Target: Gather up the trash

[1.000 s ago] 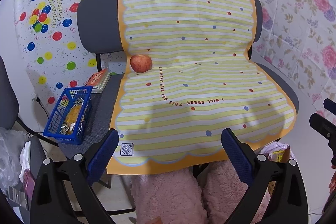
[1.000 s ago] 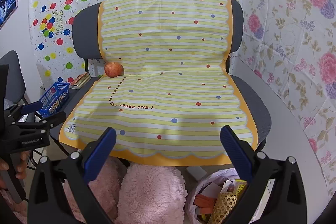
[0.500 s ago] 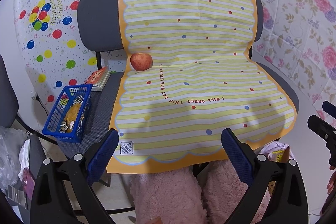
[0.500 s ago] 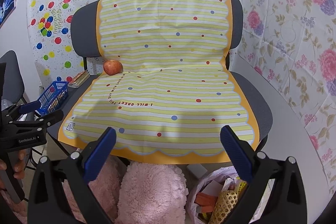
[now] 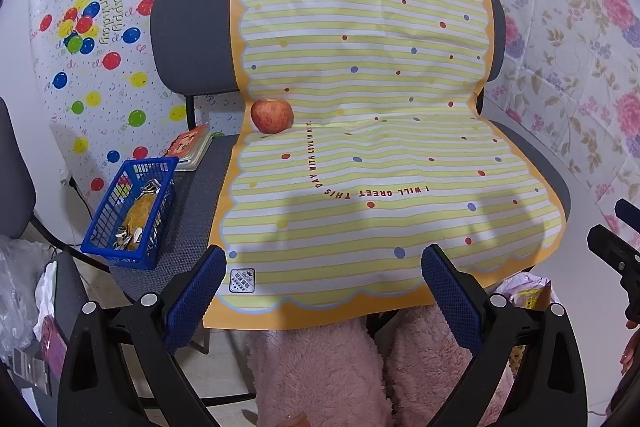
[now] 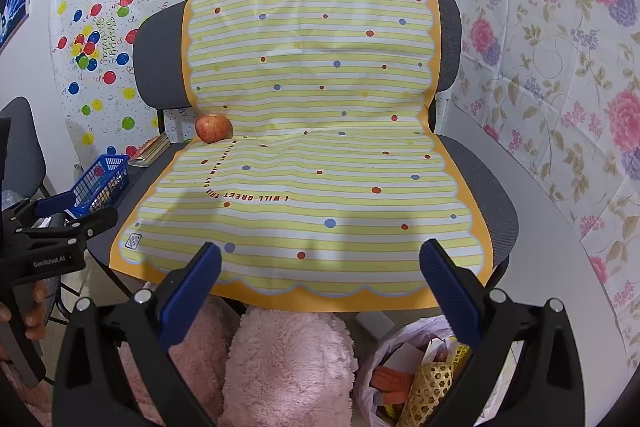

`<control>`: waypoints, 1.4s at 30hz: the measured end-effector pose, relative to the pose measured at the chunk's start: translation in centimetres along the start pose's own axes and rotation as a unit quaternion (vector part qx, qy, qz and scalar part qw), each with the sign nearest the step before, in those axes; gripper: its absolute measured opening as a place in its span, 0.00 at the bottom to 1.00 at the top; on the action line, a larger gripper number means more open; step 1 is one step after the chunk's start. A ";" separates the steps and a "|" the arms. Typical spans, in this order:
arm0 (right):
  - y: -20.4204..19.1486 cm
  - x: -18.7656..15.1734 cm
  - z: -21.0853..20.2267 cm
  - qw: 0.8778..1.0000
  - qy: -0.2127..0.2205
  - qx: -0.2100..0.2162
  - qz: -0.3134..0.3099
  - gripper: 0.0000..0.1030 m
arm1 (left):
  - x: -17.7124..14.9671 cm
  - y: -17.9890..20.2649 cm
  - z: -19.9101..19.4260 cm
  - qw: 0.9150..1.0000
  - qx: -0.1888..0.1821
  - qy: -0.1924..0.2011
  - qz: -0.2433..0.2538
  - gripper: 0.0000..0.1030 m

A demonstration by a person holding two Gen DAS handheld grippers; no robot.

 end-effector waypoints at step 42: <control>1.4 -0.8 0.4 1.000 0.000 0.002 0.011 0.94 | -0.4 0.8 0.2 1.000 -0.003 0.000 0.000 0.94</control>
Point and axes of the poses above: each gripper's, at about its wrist camera, not at the fingertips, and z roughly the way its jaws point, y to its right, x to its top, the point moved 6 cm from there along z, roughly the way its jaws point, and after that the axes turned 6 degrees about -z, right-handed, at the moved point
